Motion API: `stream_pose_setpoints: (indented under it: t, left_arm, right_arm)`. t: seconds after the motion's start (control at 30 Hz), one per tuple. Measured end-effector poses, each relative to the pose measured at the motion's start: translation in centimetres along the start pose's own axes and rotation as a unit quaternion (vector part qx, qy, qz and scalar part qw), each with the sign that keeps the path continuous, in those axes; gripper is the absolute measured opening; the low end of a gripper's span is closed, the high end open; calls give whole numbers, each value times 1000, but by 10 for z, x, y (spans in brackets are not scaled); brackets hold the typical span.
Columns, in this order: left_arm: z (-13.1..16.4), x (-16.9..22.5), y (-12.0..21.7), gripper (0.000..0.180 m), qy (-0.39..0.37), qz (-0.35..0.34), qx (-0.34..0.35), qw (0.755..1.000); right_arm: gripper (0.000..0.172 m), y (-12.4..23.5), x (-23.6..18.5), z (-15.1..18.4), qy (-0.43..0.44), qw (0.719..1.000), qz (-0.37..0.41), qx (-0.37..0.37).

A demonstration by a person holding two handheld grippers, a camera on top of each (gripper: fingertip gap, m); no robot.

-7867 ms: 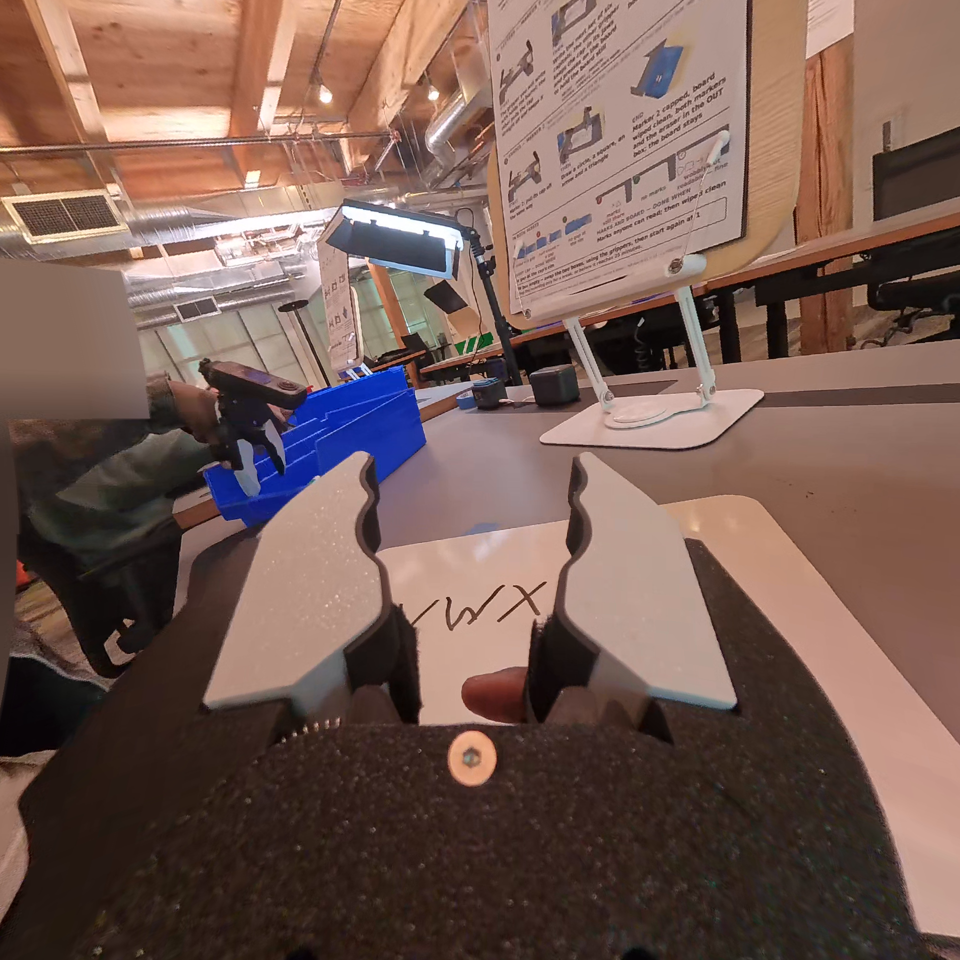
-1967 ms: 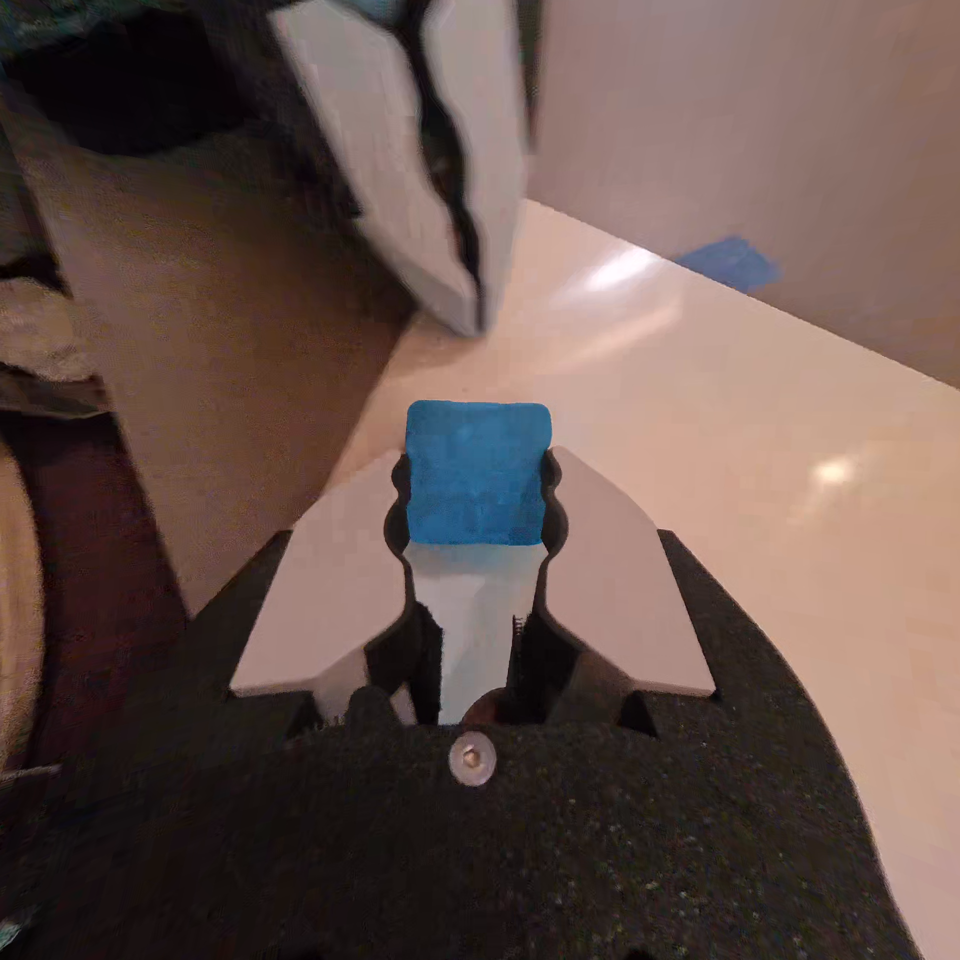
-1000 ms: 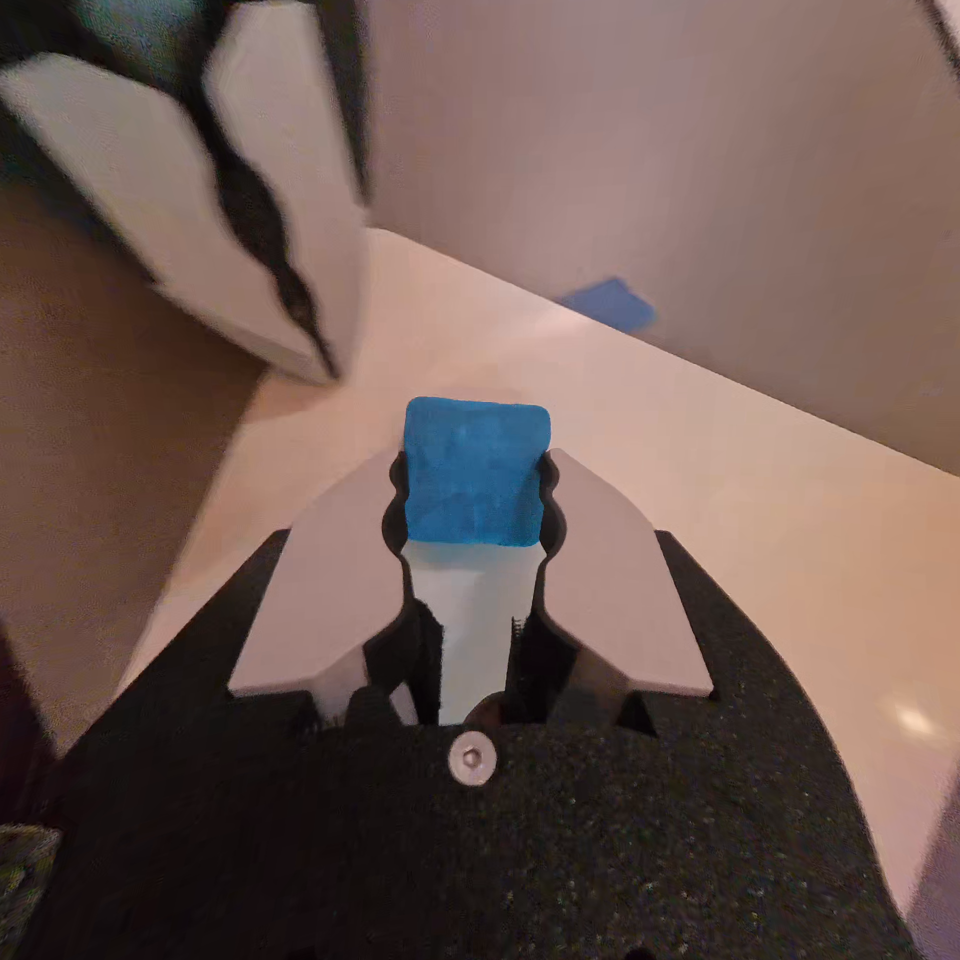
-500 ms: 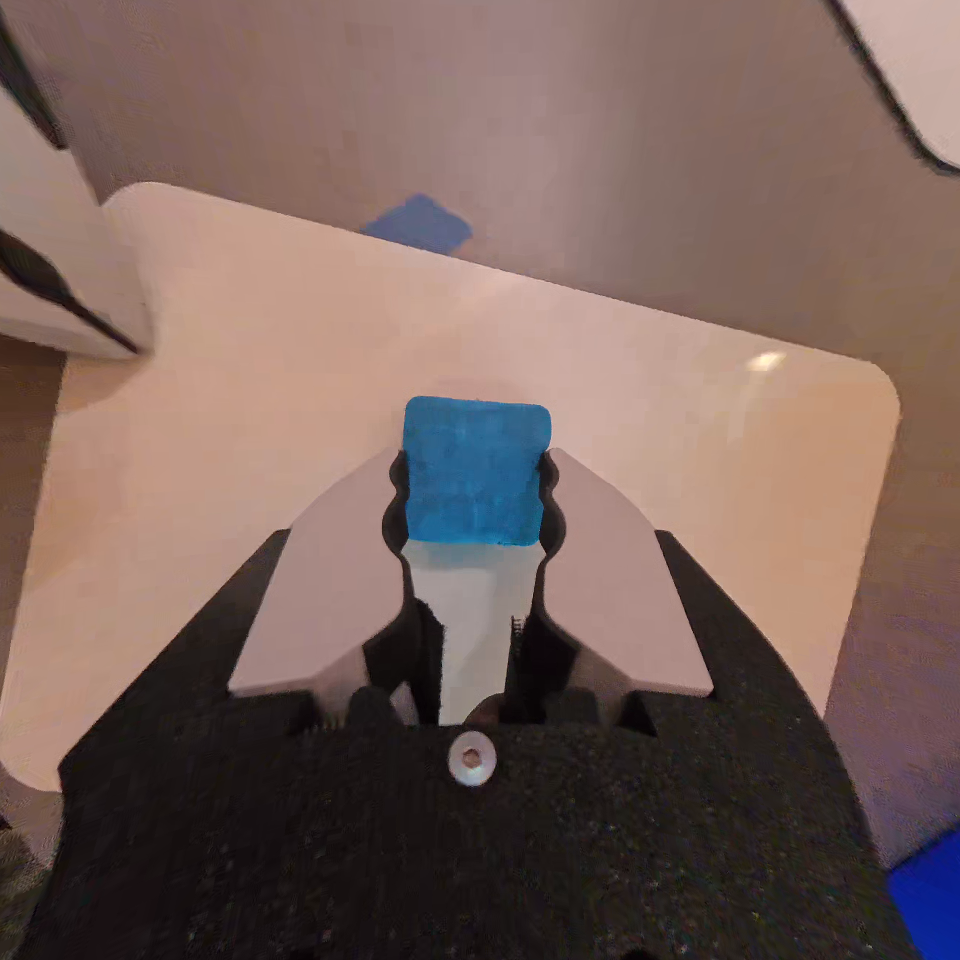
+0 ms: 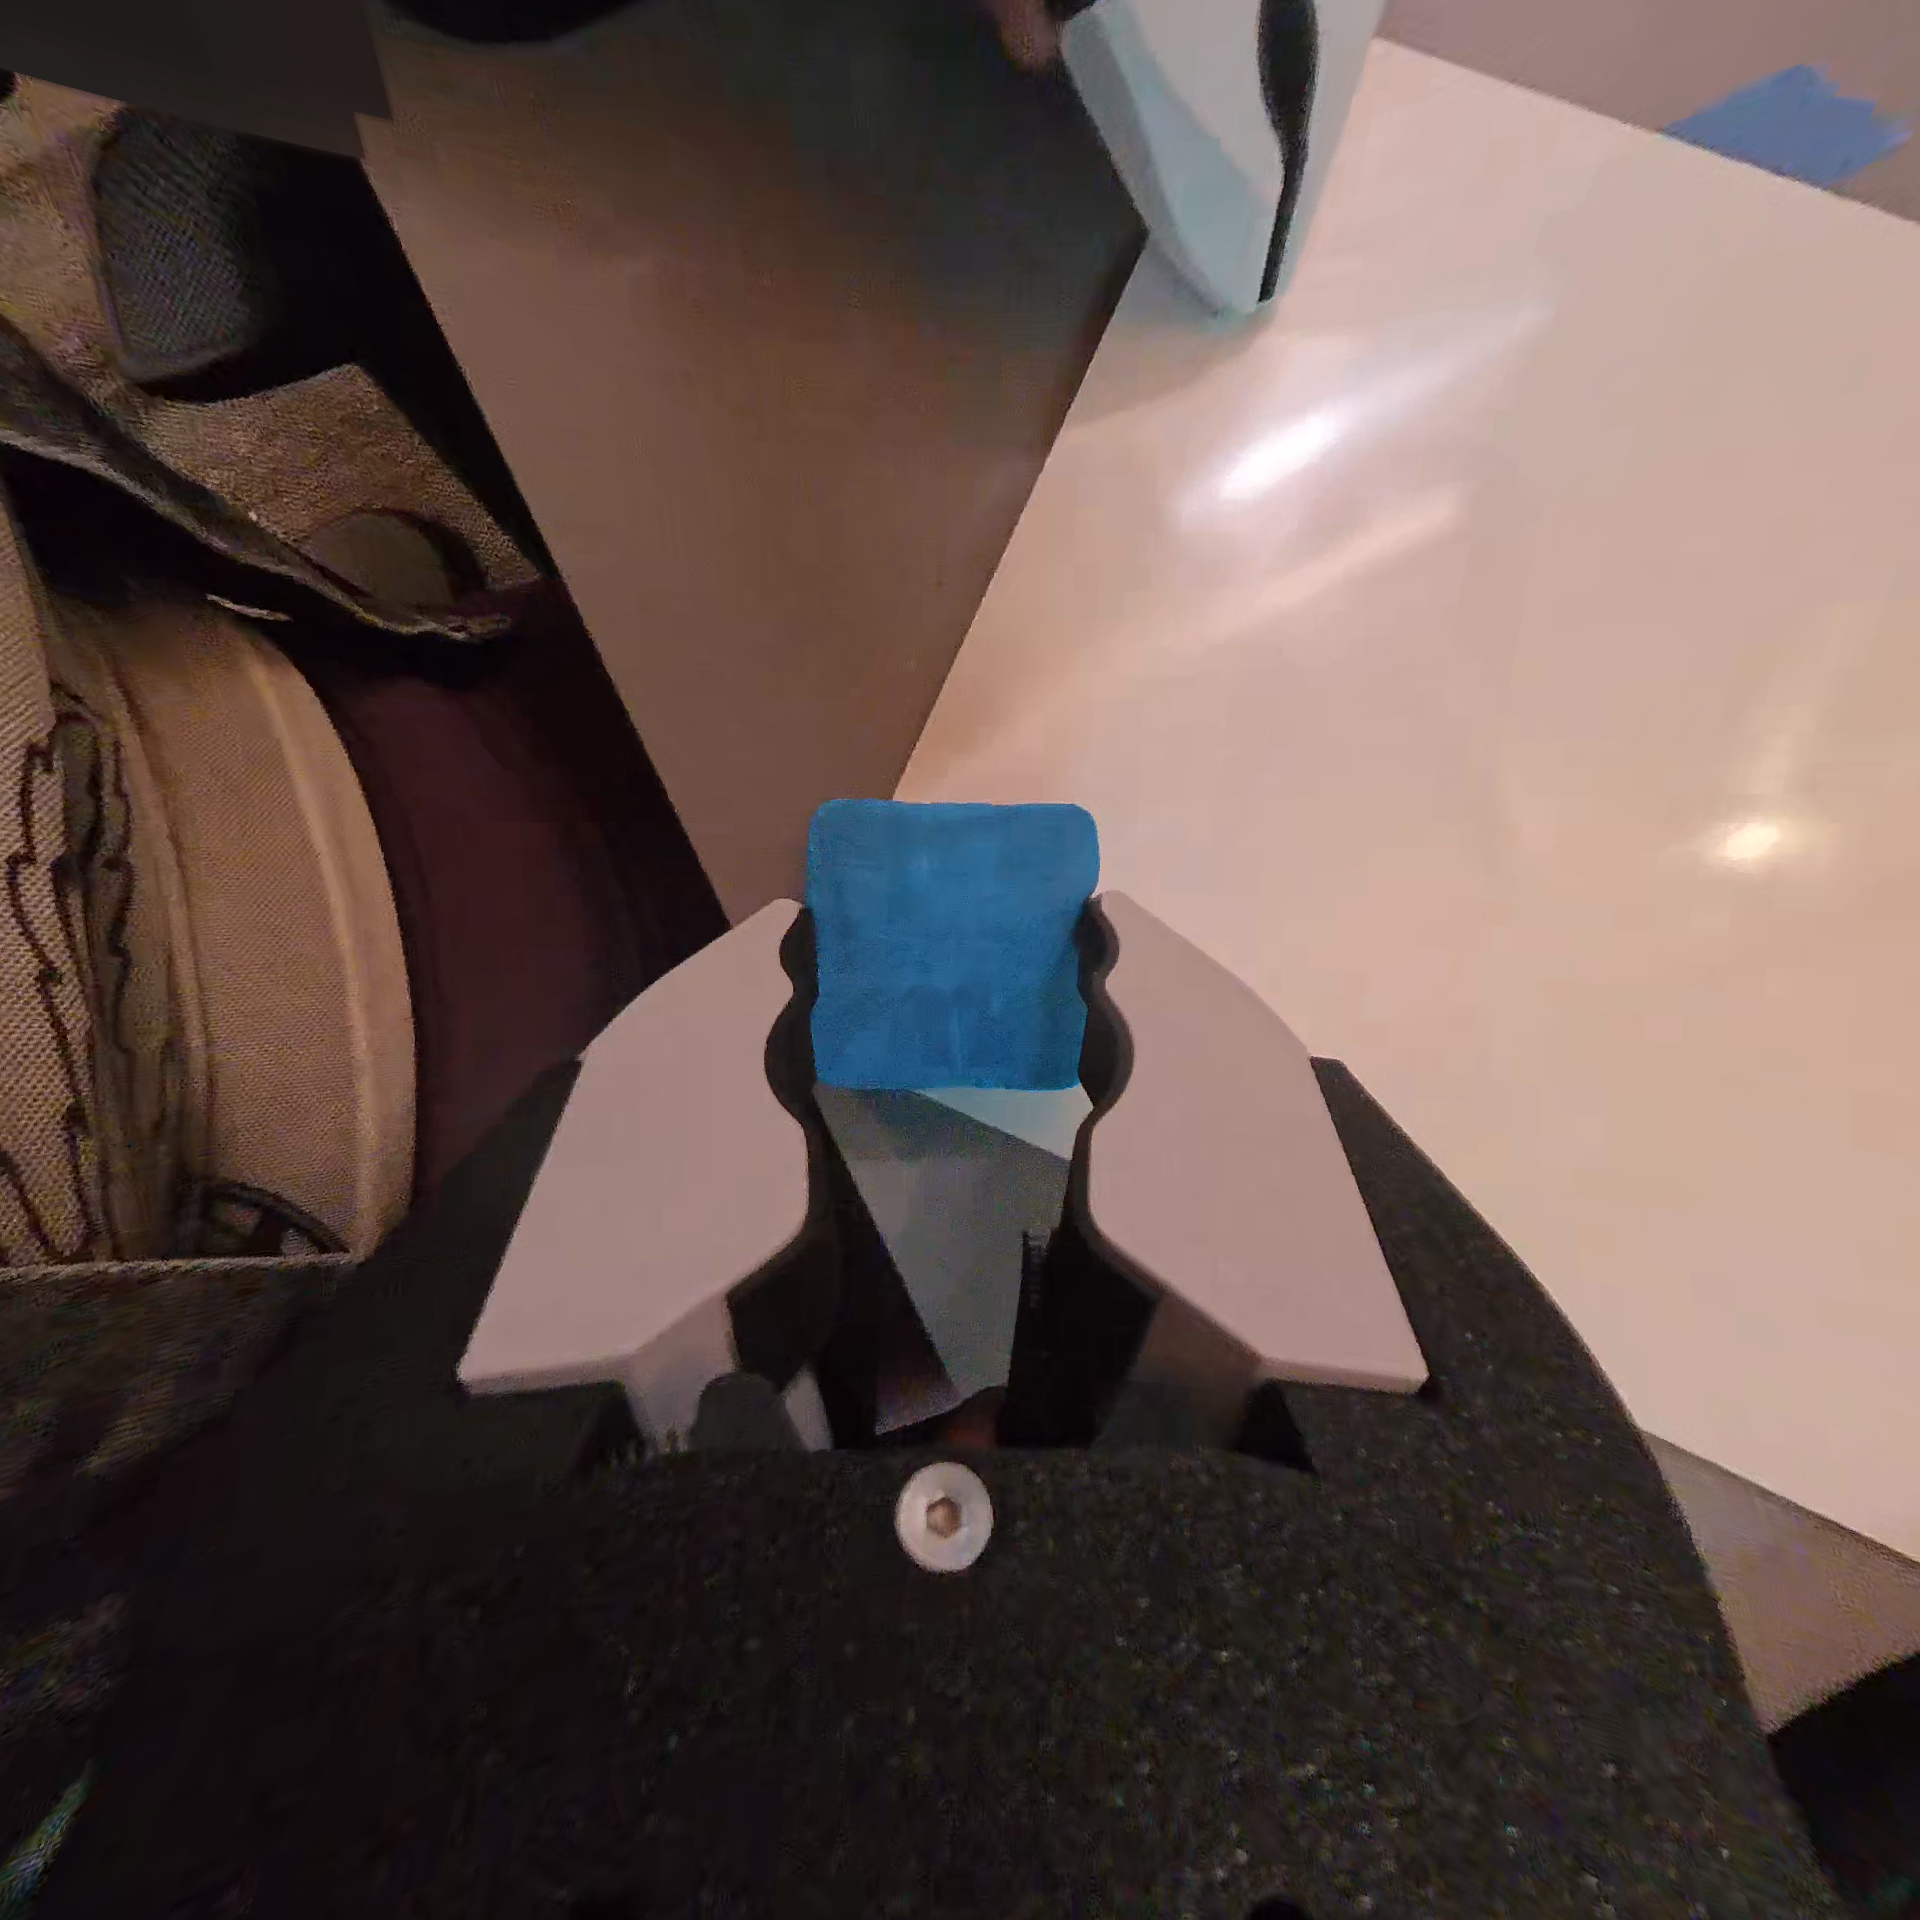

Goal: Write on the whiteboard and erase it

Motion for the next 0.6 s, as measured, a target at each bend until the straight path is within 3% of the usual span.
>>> stream_pose_setpoints:
  t: [0.23,0.33,0.4,0.5,0.6]
  left_arm:
    - [0,1,0,1,2,-3,-1,1000]
    - [0,1,0,1,-6,-1,6,1000]
    - [1,3,0,1,-3,11,12,1000]
    - [0,3,-1,1,-1,15,12,1000]
    - [1,3,-1,1,-4,14,15,1000]
  right_arm:
    - [49,3,-10,8,-14,1000,-9,6]
    - [49,11,-15,12,-4,999,-46,12]
    - [49,39,3,6,-23,996,-18,88]
    - [49,112,39,-3,-57,968,49,239]
    - [50,162,69,20,-95,951,157,248]
Point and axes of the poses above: each gripper's, where its closed fingertips meet, y back along the fingers, z out of its underside, x = y × z across the jaws, the point moved 5 cm from there along y, back along the fingers, and after that the axes turned 9 degrees about -z, right-handed, at the moved point
